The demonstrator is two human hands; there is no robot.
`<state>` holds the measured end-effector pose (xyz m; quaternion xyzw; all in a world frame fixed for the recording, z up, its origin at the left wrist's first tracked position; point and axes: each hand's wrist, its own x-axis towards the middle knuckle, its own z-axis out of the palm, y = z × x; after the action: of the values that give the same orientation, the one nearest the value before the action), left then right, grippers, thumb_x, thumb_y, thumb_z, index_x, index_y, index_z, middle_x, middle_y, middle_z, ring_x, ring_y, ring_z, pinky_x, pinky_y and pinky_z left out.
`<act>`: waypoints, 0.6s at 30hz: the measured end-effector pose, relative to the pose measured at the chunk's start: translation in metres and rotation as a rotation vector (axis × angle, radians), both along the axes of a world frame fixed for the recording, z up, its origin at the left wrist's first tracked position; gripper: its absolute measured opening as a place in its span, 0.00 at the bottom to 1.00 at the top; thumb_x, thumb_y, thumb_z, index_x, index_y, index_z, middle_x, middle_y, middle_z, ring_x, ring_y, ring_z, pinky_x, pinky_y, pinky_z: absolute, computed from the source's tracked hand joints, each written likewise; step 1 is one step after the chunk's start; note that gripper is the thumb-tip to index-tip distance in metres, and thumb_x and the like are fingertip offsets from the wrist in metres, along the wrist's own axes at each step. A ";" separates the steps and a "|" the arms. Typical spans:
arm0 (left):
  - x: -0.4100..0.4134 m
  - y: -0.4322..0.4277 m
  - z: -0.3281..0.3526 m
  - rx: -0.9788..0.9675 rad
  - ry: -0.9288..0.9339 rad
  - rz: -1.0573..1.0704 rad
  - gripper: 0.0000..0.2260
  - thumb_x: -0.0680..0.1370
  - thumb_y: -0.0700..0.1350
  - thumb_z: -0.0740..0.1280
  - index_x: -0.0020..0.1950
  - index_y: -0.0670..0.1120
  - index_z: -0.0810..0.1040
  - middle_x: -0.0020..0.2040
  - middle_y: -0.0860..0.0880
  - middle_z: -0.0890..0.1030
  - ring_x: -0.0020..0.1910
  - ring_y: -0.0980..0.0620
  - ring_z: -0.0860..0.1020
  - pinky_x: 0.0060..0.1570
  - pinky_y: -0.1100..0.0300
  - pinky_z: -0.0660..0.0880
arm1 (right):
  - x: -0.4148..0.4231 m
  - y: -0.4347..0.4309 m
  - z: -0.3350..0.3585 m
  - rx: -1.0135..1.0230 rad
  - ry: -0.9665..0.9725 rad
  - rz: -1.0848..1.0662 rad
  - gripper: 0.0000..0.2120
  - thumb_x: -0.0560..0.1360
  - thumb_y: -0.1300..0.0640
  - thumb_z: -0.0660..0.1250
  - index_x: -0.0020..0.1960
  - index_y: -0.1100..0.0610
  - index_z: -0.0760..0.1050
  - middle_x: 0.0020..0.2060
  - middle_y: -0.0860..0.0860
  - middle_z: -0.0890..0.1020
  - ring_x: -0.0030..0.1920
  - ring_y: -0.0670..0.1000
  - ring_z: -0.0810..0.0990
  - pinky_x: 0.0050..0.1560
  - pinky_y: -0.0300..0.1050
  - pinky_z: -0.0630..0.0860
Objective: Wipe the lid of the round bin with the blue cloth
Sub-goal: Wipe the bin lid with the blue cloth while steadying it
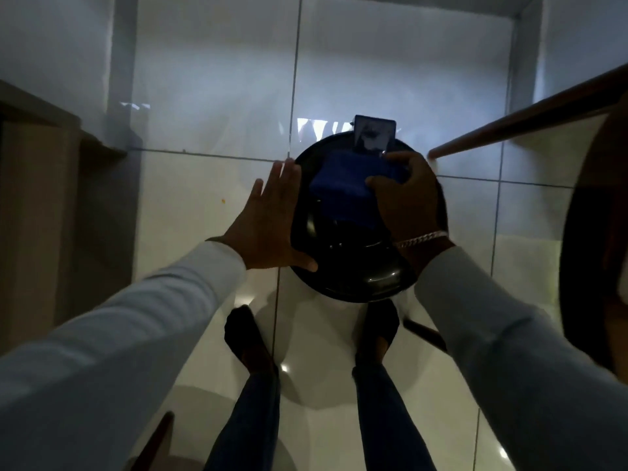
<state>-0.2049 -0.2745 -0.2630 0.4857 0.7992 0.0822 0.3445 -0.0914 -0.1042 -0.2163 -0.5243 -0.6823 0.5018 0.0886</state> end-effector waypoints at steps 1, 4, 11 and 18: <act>0.000 0.003 -0.006 0.007 0.022 -0.026 0.65 0.56 0.71 0.70 0.74 0.45 0.31 0.78 0.43 0.36 0.75 0.44 0.33 0.74 0.43 0.39 | 0.002 -0.006 -0.008 0.173 -0.083 0.133 0.19 0.70 0.62 0.69 0.60 0.60 0.73 0.61 0.58 0.74 0.63 0.59 0.72 0.61 0.40 0.68; -0.002 0.009 -0.019 0.038 0.049 -0.065 0.66 0.55 0.74 0.69 0.74 0.43 0.32 0.78 0.42 0.37 0.75 0.44 0.34 0.74 0.40 0.41 | 0.004 -0.023 -0.027 0.510 -0.218 0.469 0.23 0.74 0.48 0.66 0.67 0.53 0.71 0.74 0.59 0.63 0.75 0.61 0.58 0.74 0.58 0.56; -0.008 0.005 -0.032 0.115 -0.002 -0.068 0.63 0.55 0.76 0.65 0.76 0.46 0.36 0.79 0.44 0.41 0.77 0.45 0.38 0.74 0.43 0.42 | 0.014 -0.068 -0.064 0.732 -0.325 0.727 0.28 0.76 0.37 0.56 0.74 0.46 0.60 0.76 0.56 0.60 0.76 0.65 0.51 0.72 0.72 0.48; -0.010 0.005 -0.029 0.100 -0.001 -0.089 0.64 0.56 0.76 0.66 0.75 0.44 0.36 0.79 0.44 0.40 0.77 0.45 0.38 0.74 0.44 0.41 | 0.089 -0.059 -0.060 0.721 -0.410 0.629 0.27 0.76 0.40 0.55 0.72 0.49 0.60 0.74 0.60 0.60 0.74 0.66 0.53 0.71 0.72 0.54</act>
<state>-0.2150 -0.2693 -0.2919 0.5373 0.7715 0.1070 0.3234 -0.0022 -0.1627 -0.2764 -0.3178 -0.9396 0.1243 -0.0269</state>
